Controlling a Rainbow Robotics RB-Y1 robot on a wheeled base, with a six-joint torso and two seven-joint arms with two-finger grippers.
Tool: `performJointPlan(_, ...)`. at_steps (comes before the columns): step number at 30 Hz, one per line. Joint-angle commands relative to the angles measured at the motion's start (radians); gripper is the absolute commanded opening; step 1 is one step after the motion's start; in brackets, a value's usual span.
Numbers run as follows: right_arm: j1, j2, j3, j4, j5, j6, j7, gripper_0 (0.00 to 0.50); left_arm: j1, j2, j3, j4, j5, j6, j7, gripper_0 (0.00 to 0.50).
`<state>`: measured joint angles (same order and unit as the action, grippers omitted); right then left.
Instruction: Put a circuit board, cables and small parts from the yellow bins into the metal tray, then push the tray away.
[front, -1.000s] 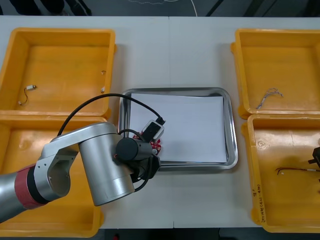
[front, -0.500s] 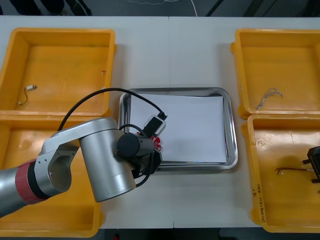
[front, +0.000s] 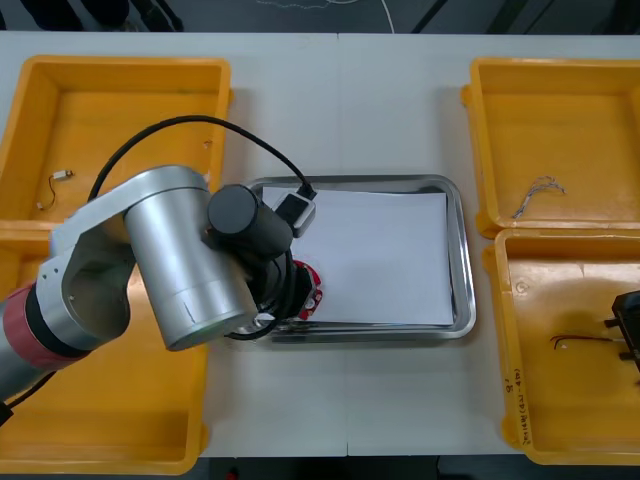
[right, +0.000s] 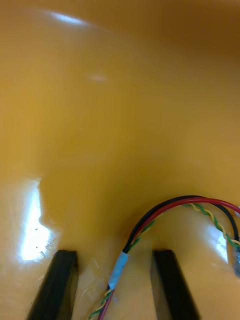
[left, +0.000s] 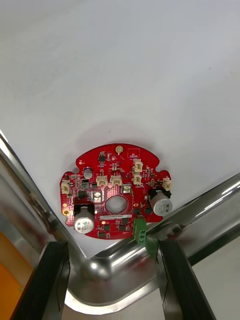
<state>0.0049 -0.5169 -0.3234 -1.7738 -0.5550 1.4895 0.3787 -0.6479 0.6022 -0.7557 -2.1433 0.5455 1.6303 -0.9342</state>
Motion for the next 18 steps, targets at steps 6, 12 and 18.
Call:
performJointPlan(6, 0.041, 0.014, 0.032, 0.002, 0.012, -0.014, -0.024, 0.000, -0.042, 0.001, 0.225, -0.087, 0.120, 0.157, 0.083, 0.500)
performJointPlan(12, 0.035, 0.012, 0.012, -0.009, 0.013, -0.012, -0.026, 0.000, -0.044, 0.036, 0.371, -0.089, 0.212, 0.234, 0.074, 0.500)
performJointPlan(18, 0.027, -0.003, -0.043, -0.062, 0.017, -0.002, -0.017, 0.000, -0.042, 0.087, 0.509, -0.081, 0.312, 0.266, 0.066, 0.500)
